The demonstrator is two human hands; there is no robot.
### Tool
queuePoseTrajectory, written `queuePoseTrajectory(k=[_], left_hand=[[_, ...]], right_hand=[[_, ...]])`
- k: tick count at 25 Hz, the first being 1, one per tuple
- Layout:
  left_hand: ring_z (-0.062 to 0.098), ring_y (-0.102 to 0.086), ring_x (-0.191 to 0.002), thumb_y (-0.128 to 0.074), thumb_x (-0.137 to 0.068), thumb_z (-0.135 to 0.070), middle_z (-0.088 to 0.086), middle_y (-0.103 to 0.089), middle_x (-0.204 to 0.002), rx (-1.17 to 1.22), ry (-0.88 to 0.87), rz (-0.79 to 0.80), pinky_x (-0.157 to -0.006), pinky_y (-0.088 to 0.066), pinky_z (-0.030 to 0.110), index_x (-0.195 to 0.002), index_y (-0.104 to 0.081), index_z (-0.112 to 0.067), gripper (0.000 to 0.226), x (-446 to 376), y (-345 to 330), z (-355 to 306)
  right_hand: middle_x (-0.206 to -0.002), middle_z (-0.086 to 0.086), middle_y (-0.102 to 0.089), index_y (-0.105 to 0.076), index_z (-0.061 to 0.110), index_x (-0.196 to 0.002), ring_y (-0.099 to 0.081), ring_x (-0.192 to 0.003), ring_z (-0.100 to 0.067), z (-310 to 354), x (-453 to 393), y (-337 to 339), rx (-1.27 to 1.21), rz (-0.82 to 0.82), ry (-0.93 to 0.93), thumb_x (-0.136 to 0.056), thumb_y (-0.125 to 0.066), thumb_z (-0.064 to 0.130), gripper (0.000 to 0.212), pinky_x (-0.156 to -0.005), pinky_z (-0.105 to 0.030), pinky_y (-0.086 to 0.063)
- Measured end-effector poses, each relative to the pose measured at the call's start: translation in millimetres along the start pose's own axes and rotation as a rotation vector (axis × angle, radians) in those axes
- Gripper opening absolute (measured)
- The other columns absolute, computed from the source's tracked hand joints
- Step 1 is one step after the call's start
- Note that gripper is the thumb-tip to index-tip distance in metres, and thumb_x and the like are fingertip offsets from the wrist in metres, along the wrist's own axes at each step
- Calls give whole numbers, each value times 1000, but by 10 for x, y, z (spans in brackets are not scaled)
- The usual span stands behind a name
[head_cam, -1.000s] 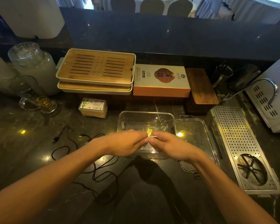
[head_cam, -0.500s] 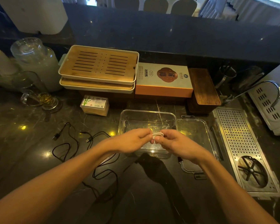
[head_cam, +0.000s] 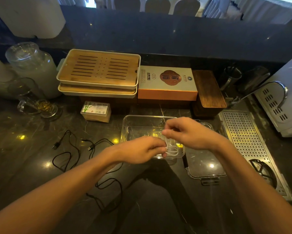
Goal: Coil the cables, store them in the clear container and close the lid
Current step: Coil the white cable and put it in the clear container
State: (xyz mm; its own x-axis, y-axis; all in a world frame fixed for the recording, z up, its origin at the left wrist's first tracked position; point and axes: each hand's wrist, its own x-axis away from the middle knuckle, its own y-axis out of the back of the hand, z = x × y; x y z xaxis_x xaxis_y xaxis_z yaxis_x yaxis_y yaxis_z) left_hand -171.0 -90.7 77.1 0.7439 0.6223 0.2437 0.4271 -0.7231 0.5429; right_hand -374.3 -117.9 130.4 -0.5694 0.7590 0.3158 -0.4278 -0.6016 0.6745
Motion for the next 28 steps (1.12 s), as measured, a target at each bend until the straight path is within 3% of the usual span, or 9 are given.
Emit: queuePoseTrajectory(k=[4, 7, 9, 11, 14, 17, 20, 23, 28], left_hand=[[20, -61, -87, -45, -106, -31, 7, -63, -93, 214, -99, -63, -82, -51, 39, -104, -67, -23, 24, 59, 115, -201], [15, -50, -74, -45, -106, -29, 11, -54, -83, 414, 1, -438, -71, -42, 33, -91, -65, -25, 25, 46, 152, -201], [5, -46, -66, -45, -106, -29, -2, -51, -72, 432, 131, -633, -67, -39, 27, -90, -65, -23, 27, -35, 105, -129], [-2, -43, -56, -44, -107, -29, -10, -49, -66, 375, 239, -694, -58, -37, 18, -91, -63, -21, 26, -128, 20, -51], [4, -48, -53, -44, -107, -31, -6, -55, -67, 136, 244, -643, -50, -35, 19, -90, -58, -22, 23, -158, -95, 51], [18, -58, -65, -42, -107, -34, 0, -61, -76, 23, 210, -507, -56, -43, 32, -91, -53, -27, 21, -96, -101, 133], [9, -60, -81, -42, -107, -27, -7, -62, -91, -56, 87, -270, -73, -51, 30, -106, -58, -25, 16, -72, -83, 33], [5, -58, -101, -39, -108, -25, -10, -59, -106, -54, 3, -114, -92, -47, 24, -117, -58, -18, 22, -47, -47, -63], [-2, -54, -78, -40, -107, -23, -25, -58, -84, 301, -36, -352, -71, -43, 20, -97, -57, -28, 21, 28, 127, -160]], right_hand=[[-74, -9, -52, -66, 10, -86, -43, -61, -17, -154, -100, 60, -462, 65, 72, -103, -60, 29, 27, -56, -27, -37], [-65, 1, -45, -66, 19, -83, -32, -56, -15, -253, -137, -142, -782, -65, -43, -104, -54, 32, 28, -52, -28, -26], [-63, 7, -45, -63, 17, -87, -35, -54, -10, -216, -131, -397, -689, -181, -118, -108, -48, 30, 29, -50, -26, -27], [-69, 9, -54, -60, 19, -89, -47, -57, -6, -116, -80, -631, -334, -212, -110, -109, -44, 29, 27, -56, -27, -35], [-77, 7, -55, -49, 22, -93, -55, -68, -14, 40, 14, -686, 206, -166, -77, -109, -39, 31, 21, -64, -33, -42], [-74, 10, -51, -46, 25, -93, -55, -67, -14, 149, 89, -374, 440, -98, -35, -109, -38, 33, 20, -67, -35, -43], [-79, 8, -61, -59, 30, -93, -58, -69, -8, 173, 86, -86, 245, 65, -32, -107, -47, 32, 20, -64, -29, -45], [-82, 5, -66, -71, 20, -97, -61, -71, -7, -27, -46, 132, 69, 12, 3, -103, -59, 30, 17, -65, -28, -49], [-67, -5, -47, -71, 17, -88, -36, -56, -19, -316, -16, -186, -582, -91, -62, -102, -55, 42, 33, -51, -33, -29]])
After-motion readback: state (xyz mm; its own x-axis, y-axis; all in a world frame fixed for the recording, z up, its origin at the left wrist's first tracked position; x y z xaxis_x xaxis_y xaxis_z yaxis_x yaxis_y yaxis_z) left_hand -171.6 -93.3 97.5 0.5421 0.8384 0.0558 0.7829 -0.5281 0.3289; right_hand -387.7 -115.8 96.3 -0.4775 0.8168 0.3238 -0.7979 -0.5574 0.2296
